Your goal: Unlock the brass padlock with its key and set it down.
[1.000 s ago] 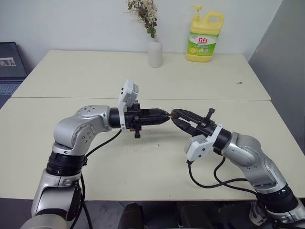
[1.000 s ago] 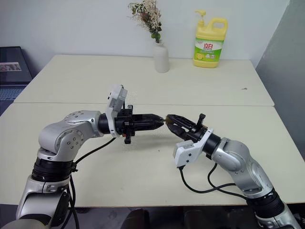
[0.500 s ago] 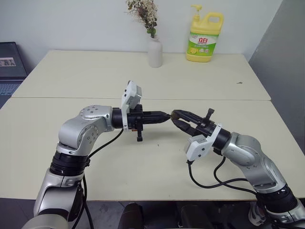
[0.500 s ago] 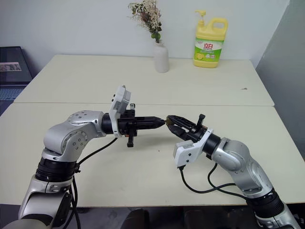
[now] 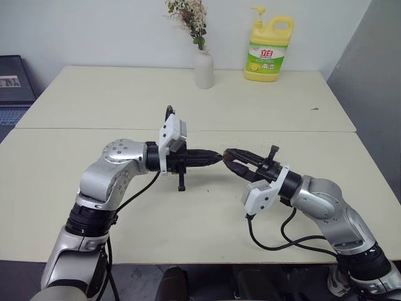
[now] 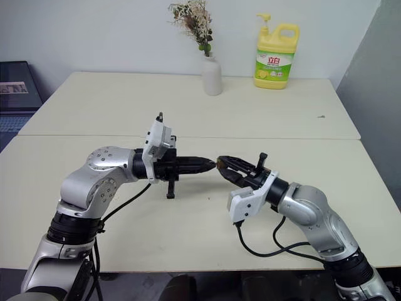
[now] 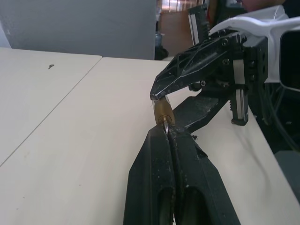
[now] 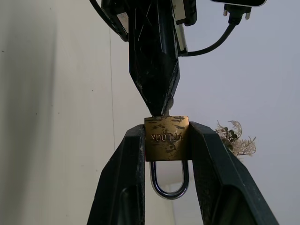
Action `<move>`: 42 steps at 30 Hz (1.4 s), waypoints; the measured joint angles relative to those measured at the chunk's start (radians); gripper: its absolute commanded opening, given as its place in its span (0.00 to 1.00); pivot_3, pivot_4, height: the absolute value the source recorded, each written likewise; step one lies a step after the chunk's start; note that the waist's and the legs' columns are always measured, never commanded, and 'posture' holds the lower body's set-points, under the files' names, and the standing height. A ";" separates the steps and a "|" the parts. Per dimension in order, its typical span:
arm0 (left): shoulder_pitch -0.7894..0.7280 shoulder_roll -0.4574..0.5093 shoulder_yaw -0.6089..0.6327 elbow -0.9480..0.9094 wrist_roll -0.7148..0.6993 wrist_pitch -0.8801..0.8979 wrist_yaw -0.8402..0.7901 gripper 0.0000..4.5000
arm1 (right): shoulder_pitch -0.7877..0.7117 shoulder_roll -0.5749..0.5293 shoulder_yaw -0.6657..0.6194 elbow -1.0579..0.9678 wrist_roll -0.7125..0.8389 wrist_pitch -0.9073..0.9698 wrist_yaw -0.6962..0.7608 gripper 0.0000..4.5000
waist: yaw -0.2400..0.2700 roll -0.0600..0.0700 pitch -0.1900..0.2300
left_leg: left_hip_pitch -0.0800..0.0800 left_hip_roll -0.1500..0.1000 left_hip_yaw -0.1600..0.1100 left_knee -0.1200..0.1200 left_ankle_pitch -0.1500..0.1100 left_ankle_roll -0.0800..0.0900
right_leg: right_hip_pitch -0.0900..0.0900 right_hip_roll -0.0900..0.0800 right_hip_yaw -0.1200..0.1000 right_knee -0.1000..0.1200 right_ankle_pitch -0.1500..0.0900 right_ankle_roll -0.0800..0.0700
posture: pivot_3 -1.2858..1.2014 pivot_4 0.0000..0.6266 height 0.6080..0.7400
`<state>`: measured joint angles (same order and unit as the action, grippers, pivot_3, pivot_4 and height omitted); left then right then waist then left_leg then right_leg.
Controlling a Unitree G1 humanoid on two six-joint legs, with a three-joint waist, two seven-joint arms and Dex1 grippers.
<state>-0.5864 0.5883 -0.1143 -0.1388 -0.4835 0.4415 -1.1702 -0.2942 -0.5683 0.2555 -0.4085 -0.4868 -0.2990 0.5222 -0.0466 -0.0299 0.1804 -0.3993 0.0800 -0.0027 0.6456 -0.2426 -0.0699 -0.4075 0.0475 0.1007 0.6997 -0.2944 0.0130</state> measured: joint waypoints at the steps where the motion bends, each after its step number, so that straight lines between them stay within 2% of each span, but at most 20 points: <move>1: 0.005 0.001 -0.005 0.000 0.026 -0.050 -0.005 0.00 | 0.000 0.000 0.000 0.000 0.000 0.000 0.001 0.21 | 0.000 0.000 0.000 | 0.000 0.000 0.000 0.000 0.000 0.000 | 0.000 0.000 0.000 0.000 0.000 0.000 | 0.52 0.24 1.00; 9: 0.012 -0.007 -0.029 0.054 0.197 -0.423 -0.033 0.00 | 0.006 0.001 -0.001 0.000 0.012 0.003 0.002 0.21 | 0.006 0.000 0.000 | 0.000 0.000 0.001 0.000 0.000 0.000 | 0.000 0.000 0.000 0.000 0.000 0.000 | 0.52 0.24 1.00; 13: 0.012 -0.018 -0.029 0.086 0.223 -0.512 -0.038 0.00 | 0.007 0.001 -0.001 0.000 0.013 0.004 0.002 0.21 | 0.007 0.000 0.000 | 0.000 0.000 0.001 0.000 0.000 0.000 | 0.000 0.000 0.000 0.000 0.000 0.000 | 0.52 0.24 1.00; 16: 0.014 -0.027 -0.029 0.097 0.220 -0.514 -0.037 0.00 | 0.007 0.001 -0.001 0.004 0.015 0.007 0.002 0.21 | 0.007 0.000 0.000 | 0.000 0.000 0.001 0.000 0.000 0.000 | 0.000 0.000 0.000 0.000 0.000 0.000 | 0.52 0.24 1.00; 19: 0.024 -0.028 -0.031 0.095 0.196 -0.461 -0.038 0.00 | 0.010 0.002 0.004 0.012 0.015 0.005 0.005 0.21 | 0.007 0.000 0.000 | 0.000 0.000 0.001 0.000 0.000 0.000 | 0.000 0.000 0.000 0.000 0.000 0.000 | 0.52 0.24 1.00; 22: 0.034 -0.035 -0.031 0.085 0.159 -0.375 -0.027 0.11 | 0.011 0.004 0.004 0.016 0.015 0.008 0.007 0.21 | 0.007 0.000 0.000 | 0.000 0.000 0.000 0.000 0.000 0.000 | 0.000 0.000 0.000 0.000 0.000 0.000 | 0.52 0.24 1.00; 29: -0.005 -0.001 0.031 0.070 -0.074 0.135 0.044 0.58 | 0.010 0.012 0.003 0.019 0.016 0.012 0.007 0.21 | 0.005 0.000 0.000 | 0.000 0.000 -0.001 0.000 0.000 0.000 | 0.000 0.000 -0.001 0.000 -0.001 0.002 | 0.52 0.24 1.00; 36: -0.039 -0.009 0.075 0.005 -0.193 0.347 0.122 0.59 | 0.010 0.017 0.003 0.019 0.016 0.012 0.007 0.21 | 0.012 0.000 0.000 | 0.000 0.000 -0.001 0.000 0.000 0.000 | 0.000 0.000 0.000 0.000 0.000 0.000 | 0.52 0.24 1.00; 42: -0.048 -0.009 0.076 -0.043 -0.223 0.409 0.141 0.59 | 0.010 0.018 0.003 0.019 0.016 0.013 0.009 0.21 | 0.012 0.000 0.000 | 0.000 0.000 -0.001 0.000 0.000 0.000 | 0.000 0.000 -0.001 0.000 0.000 0.000 | 0.52 0.24 1.00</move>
<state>-0.6344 0.5798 -0.0384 -0.1815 -0.7062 0.8503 -1.0288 -0.2844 -0.5498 0.2581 -0.3899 -0.4703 -0.2863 0.5315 -0.0345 -0.0299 0.1804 -0.3993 0.0801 -0.0036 0.6459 -0.2426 -0.0700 -0.4074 0.0476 0.1001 0.7002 -0.2943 0.0130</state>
